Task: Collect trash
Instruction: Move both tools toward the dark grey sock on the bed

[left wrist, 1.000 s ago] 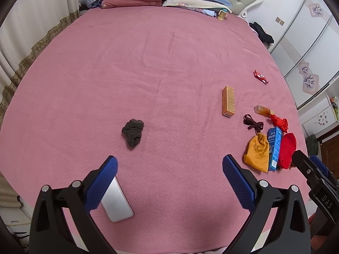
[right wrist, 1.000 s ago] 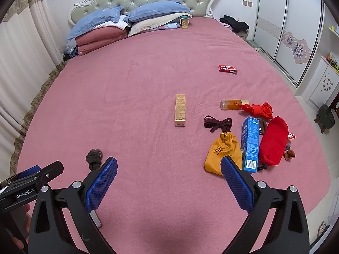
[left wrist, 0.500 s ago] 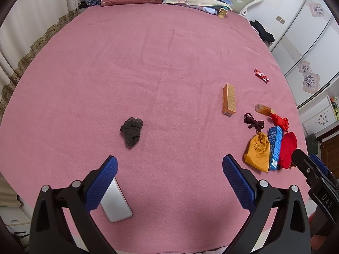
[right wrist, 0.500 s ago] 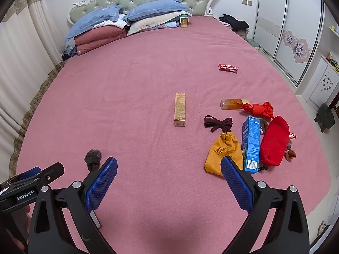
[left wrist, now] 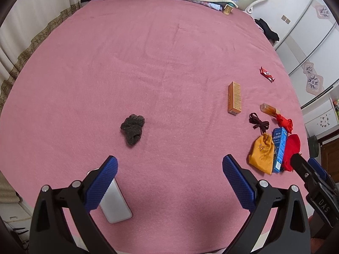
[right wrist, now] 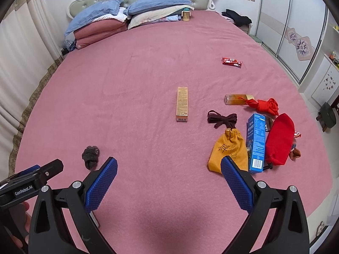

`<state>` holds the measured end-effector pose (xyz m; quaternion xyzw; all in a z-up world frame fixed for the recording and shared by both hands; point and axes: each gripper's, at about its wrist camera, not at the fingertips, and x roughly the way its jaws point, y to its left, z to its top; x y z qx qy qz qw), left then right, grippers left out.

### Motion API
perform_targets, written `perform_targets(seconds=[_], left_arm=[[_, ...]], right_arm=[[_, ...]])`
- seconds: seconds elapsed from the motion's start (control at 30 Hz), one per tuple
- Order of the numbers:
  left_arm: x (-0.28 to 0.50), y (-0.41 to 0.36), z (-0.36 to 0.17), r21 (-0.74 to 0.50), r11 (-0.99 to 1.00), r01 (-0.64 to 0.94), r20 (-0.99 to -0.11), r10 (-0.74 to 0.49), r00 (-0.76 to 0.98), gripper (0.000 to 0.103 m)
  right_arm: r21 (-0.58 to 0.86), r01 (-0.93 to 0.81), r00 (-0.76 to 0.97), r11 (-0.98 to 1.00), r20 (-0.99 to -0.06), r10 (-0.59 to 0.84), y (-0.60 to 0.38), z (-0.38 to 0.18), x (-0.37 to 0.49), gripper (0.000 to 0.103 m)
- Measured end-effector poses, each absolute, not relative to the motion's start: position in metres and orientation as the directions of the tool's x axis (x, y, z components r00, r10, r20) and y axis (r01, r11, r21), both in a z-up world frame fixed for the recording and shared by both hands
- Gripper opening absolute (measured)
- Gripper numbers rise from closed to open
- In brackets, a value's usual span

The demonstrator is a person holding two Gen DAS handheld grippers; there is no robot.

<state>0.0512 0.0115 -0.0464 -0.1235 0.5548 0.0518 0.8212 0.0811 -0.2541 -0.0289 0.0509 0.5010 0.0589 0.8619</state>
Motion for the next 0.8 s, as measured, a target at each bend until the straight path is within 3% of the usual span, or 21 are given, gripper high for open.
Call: perform_targets(seconds=[0.8], left_arm=[[0.086, 0.037, -0.102, -0.182, 0.932, -0.315, -0.954, -0.09, 0.285, 0.099]], right_arm=[[0.165, -0.062, 0.4, 0.984, -0.9, 0.176, -0.243, -0.082, 0.118, 0.094]])
